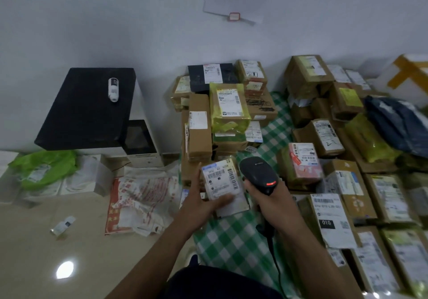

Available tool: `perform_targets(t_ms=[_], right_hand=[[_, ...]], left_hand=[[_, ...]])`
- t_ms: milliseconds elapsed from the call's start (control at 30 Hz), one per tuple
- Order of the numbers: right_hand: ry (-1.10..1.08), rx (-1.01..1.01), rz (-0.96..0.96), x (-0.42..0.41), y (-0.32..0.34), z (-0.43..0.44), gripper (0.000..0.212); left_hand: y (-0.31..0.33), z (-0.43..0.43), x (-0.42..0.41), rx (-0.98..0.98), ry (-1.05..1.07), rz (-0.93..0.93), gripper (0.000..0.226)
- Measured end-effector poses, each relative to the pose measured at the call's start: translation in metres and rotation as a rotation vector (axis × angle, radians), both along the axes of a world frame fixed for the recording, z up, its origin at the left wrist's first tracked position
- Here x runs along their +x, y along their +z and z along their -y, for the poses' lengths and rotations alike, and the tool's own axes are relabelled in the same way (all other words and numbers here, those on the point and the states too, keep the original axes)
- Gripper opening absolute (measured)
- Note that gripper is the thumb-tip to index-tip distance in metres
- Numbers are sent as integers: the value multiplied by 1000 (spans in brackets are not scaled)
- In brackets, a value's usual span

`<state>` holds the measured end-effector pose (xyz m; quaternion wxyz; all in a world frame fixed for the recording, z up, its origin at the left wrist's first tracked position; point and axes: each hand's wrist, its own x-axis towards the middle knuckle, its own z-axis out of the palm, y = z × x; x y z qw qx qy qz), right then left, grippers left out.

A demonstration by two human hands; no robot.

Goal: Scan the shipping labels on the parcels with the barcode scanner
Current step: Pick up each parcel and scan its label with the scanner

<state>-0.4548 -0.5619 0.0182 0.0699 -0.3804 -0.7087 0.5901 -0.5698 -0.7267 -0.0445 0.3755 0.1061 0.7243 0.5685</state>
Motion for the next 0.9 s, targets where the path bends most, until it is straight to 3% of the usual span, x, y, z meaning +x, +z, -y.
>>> perform_targets(t_ms=[167, 400, 567, 900], right_hand=[[-49, -12, -86, 14, 20, -16, 29], [-85, 106, 32, 29, 32, -35, 26], [44, 96, 118, 35, 41, -32, 20], [57, 5, 180, 41, 52, -27, 11]], left_hand=[[-4, -34, 5, 112, -36, 104, 104], [-4, -78, 2, 107, -89, -45, 108], [-19, -102, -6, 65, -69, -85, 110], [-31, -115, -3, -47, -61, -153, 108]])
